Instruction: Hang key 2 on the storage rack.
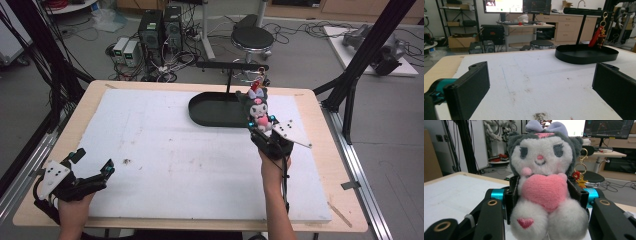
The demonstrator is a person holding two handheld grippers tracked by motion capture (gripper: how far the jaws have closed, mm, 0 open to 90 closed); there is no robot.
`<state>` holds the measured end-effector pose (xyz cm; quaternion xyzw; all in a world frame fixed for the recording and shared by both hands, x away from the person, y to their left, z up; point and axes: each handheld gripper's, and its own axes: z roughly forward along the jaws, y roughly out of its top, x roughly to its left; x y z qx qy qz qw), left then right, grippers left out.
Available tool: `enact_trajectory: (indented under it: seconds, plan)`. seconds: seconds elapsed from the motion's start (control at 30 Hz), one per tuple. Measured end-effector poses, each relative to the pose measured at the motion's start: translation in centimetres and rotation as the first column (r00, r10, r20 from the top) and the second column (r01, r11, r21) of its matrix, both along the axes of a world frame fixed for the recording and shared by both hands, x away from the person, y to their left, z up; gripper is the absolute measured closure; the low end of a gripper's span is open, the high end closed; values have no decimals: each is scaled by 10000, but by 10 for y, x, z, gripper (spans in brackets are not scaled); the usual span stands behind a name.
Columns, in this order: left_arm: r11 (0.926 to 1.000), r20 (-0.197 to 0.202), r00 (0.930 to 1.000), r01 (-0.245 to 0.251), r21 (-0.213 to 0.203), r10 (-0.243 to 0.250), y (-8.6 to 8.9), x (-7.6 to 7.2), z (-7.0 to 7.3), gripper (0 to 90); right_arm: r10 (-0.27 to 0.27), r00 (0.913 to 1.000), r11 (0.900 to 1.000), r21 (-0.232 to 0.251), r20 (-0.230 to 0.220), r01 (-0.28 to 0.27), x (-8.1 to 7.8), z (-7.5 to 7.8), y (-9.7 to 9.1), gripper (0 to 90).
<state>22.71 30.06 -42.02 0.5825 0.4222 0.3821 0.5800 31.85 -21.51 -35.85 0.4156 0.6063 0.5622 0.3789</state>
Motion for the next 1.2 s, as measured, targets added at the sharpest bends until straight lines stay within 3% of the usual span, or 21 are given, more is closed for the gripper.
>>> enact_trajectory:
  seconds: [0.53, 1.2]
  plan:
    - [10000, -102, 9999, 50, -35, -51, 1, 1, -1, 17, 482, 9980, 9983, 296, 408, -495, 18, 25, 15, 521]
    - [10000, -133, 9999, 18, -58, -19, 2, 2, -2, 17, 803, 9963, 9949, 582, 309, -820, 54, 42, 35, 520]
